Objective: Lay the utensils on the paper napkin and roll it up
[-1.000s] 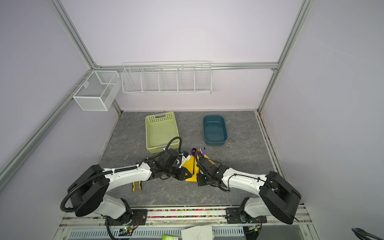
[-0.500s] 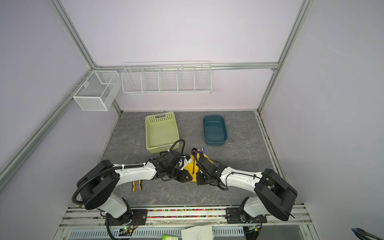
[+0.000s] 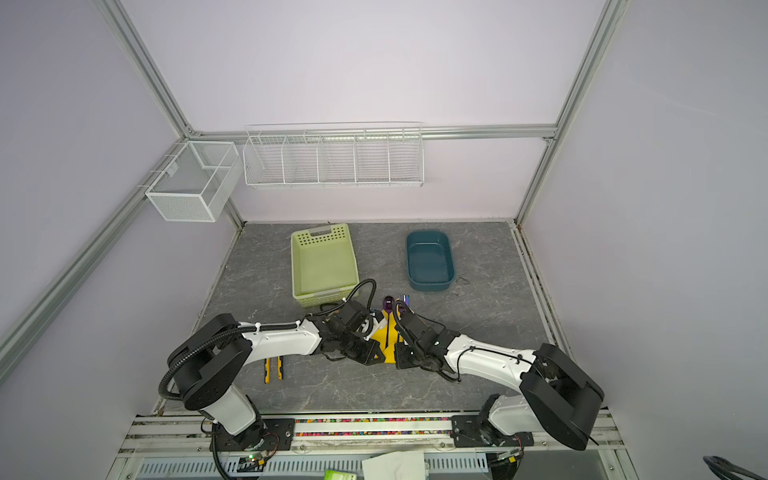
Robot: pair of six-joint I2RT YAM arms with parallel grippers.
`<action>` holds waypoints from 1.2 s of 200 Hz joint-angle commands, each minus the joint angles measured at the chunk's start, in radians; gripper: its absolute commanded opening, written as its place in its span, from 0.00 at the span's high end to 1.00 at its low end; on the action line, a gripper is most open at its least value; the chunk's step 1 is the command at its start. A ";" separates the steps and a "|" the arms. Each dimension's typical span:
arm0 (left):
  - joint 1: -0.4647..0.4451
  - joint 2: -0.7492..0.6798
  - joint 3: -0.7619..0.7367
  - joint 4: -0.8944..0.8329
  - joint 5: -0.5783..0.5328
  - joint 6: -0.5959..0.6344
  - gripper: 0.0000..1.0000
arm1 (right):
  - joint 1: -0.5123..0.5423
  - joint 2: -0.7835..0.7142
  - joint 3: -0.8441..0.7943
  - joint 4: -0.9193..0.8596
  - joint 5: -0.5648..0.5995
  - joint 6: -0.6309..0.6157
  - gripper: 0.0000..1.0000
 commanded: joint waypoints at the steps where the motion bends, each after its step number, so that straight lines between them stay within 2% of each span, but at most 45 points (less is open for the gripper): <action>1: -0.005 0.003 0.013 -0.014 -0.019 -0.006 0.89 | -0.013 -0.042 -0.041 -0.064 0.029 0.030 0.91; 59: -0.005 0.006 0.014 -0.016 -0.022 -0.013 0.90 | -0.025 -0.055 -0.084 -0.073 0.031 0.035 0.91; 156: -0.006 0.014 0.018 -0.024 -0.032 -0.021 0.90 | -0.035 -0.081 -0.060 -0.064 0.029 0.010 0.91; 240: -0.005 -0.013 0.038 -0.032 -0.028 -0.015 0.90 | -0.049 0.001 -0.061 -0.040 0.024 0.010 0.92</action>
